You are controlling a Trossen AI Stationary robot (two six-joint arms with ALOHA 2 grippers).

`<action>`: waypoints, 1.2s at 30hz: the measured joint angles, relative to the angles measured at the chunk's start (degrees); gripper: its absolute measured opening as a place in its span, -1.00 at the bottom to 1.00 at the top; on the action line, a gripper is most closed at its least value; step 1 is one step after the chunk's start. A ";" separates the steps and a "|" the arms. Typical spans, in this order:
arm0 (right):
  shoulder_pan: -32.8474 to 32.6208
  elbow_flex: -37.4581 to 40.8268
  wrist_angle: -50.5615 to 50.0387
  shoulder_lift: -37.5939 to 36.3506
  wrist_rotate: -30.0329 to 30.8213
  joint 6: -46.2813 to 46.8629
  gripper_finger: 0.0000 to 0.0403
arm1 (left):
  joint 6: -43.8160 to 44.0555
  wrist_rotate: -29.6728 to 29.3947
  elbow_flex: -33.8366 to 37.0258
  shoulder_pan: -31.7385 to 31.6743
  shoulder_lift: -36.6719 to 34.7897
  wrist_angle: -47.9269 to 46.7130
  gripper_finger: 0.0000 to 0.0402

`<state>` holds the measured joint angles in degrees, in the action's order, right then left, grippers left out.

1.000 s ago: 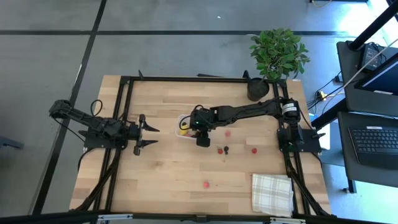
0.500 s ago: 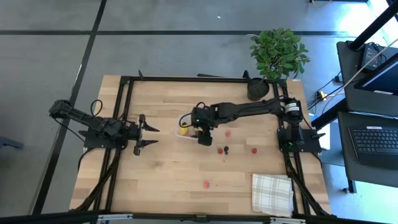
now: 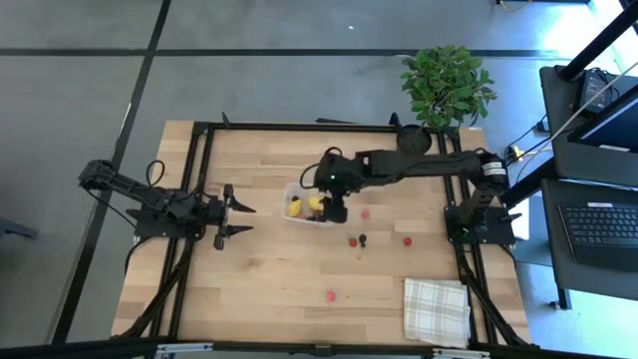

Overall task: Pick and placing Produce into tupperware
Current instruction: Put the top blueberry into the transparent bin

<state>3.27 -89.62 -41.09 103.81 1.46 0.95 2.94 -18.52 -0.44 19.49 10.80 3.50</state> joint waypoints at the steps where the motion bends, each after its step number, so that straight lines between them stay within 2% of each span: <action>1: 0.07 0.00 -0.23 -0.42 0.02 0.00 0.17 | 0.01 0.00 0.01 0.00 0.01 -0.21 0.08; 7: 1.31 0.29 -5.18 -2.42 5.05 1.10 0.17 | 0.29 0.11 -0.01 0.00 0.01 -0.25 0.08; 11: 3.56 5.52 -4.66 -4.11 7.16 3.51 0.17 | 2.25 0.18 -0.01 0.00 0.01 -0.23 0.08; 17: 8.06 17.20 3.44 -6.31 7.28 7.76 0.17 | 4.44 0.20 0.01 0.00 0.01 -0.23 0.08; 22: 10.35 22.23 9.45 -6.49 7.21 7.74 0.17 | 4.44 0.20 0.00 0.00 0.01 -0.23 0.08; 36: 11.68 24.41 16.03 -4.47 7.01 7.80 0.17 | 4.42 0.17 0.00 0.00 0.00 -0.21 0.08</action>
<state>14.96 -65.21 -25.07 99.34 8.47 8.75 7.35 -18.35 -0.43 19.49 10.80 3.29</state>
